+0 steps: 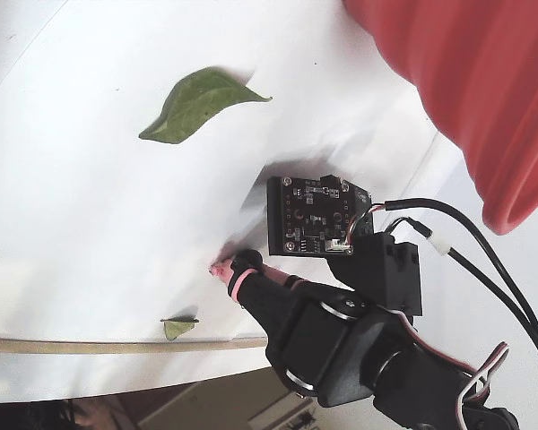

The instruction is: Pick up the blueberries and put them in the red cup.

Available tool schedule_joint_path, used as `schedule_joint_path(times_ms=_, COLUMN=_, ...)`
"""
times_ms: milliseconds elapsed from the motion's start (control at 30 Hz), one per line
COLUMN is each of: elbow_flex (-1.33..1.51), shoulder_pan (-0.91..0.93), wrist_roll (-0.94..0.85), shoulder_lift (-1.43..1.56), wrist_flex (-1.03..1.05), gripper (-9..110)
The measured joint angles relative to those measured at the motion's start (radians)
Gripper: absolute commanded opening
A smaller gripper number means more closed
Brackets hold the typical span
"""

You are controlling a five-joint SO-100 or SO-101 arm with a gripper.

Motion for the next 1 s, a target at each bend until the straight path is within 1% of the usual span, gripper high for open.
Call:
schedule_joint_path(times_ms=200, elbow_flex=0.006, shoulder_pan=-0.064, wrist_roll=0.002, shoulder_lift=0.048, wrist_flex=0.038, gripper=10)
schedule_joint_path(times_ms=1000, elbow_flex=0.043, shoulder_pan=-0.081, wrist_roll=-0.008, shoulder_lift=0.232, wrist_flex=0.232, gripper=10)
